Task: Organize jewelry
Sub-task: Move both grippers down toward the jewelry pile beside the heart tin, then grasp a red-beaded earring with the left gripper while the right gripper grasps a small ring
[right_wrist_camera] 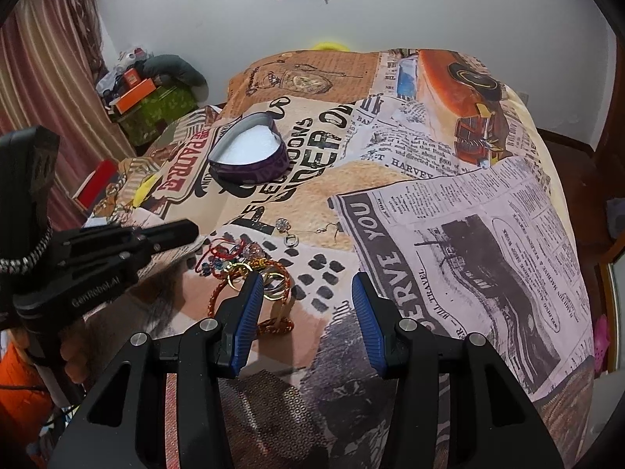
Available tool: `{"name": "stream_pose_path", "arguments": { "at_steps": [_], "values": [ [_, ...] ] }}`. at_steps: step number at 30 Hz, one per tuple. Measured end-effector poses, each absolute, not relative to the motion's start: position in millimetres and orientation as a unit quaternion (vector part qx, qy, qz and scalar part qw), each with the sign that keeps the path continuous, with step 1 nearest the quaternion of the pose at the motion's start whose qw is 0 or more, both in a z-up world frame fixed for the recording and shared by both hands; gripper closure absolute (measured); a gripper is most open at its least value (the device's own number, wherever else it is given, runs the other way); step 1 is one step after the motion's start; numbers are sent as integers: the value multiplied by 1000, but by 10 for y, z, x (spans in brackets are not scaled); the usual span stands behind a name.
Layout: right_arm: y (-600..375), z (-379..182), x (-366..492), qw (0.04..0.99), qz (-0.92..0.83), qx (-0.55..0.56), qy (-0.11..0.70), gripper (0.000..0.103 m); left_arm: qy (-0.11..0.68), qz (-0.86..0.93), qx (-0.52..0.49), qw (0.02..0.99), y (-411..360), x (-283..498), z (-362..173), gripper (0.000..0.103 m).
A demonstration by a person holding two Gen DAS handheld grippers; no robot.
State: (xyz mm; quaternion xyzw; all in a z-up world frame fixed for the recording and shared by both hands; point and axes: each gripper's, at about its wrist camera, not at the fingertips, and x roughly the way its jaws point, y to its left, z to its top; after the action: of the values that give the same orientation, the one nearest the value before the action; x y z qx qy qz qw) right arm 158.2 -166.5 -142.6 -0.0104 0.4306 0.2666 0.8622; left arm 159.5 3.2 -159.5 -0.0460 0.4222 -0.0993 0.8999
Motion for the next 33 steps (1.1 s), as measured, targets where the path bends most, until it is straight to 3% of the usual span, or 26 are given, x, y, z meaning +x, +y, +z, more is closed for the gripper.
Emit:
{"name": "stream_pose_path", "arguments": {
  "at_steps": [8,11,15,24,26,27,33],
  "values": [
    [-1659,-1441,1594,859,267,-4,437,64,422,-109,-50,899,53,1600,-1482,103],
    [-1658,-1439,1589,859,267,-6,436,64,438,-121,-55,889,0,1618,-1530,97],
    [-1639,-1460,1592,858,267,-13,438,64,444,-129,-61,884,-57,1591,-1575,82],
    [-1606,-1520,1618,854,272,-20,444,71,458,-153,-63,873,-133,1597,-1725,82],
    [-1614,-1523,1616,854,271,-19,444,71,455,-154,-62,875,-153,1603,-1749,87],
    [-1619,-1520,1615,854,271,-19,444,71,455,-152,-59,875,-160,1612,-1758,98],
    [-1607,-1457,1622,857,271,-18,438,71,433,-138,-61,889,-90,1599,-1666,98]
  ]
}}
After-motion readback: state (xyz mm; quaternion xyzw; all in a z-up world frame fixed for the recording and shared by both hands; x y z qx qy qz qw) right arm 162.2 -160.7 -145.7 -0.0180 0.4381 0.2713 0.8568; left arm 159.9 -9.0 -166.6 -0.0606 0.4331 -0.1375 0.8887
